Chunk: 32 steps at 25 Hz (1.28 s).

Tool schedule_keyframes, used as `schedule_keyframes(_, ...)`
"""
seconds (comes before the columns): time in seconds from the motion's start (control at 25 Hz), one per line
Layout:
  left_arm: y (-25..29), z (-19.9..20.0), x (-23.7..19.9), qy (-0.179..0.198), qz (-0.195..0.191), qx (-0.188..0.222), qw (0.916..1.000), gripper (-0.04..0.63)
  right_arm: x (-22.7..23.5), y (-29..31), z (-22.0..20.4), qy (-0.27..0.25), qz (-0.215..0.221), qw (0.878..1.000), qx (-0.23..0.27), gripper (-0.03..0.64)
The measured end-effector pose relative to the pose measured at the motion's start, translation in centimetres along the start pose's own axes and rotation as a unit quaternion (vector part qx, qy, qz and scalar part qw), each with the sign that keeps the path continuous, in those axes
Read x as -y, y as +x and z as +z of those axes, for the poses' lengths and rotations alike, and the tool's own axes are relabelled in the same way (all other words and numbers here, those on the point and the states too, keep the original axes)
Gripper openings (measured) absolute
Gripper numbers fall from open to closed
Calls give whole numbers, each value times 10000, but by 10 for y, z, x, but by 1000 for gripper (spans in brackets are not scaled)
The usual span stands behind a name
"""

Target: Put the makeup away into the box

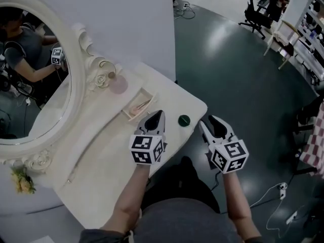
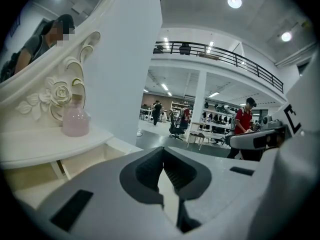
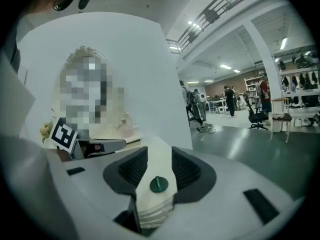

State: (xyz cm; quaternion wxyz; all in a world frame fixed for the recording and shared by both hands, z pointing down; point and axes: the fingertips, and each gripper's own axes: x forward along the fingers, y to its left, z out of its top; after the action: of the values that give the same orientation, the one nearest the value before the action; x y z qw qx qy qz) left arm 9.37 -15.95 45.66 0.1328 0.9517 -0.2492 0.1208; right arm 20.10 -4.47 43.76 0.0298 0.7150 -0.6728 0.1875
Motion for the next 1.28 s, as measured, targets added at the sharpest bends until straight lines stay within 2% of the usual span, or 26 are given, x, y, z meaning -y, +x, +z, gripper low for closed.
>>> schedule_keyframes(0.28,0,3,-20,-206,569,70,9981,6,-7,37,-12,-293,731,9956,-507,152)
schedule_keyframes(0.64,-17,-9,-44,-527,1299,41,9901,6,-19,75,-46,-557,1484,9795,-1246,155)
schedule_keyframes(0.96,-29,-26,-57,-811,1664,-22,9827,6,-20,91,-83,-758,1634,9657,-1868,153)
schedule_keyframes(1.28,-38,-39,-60,-992,1893,-64,9769,6,-16,102,-101,-978,1632,9556,-2249,130)
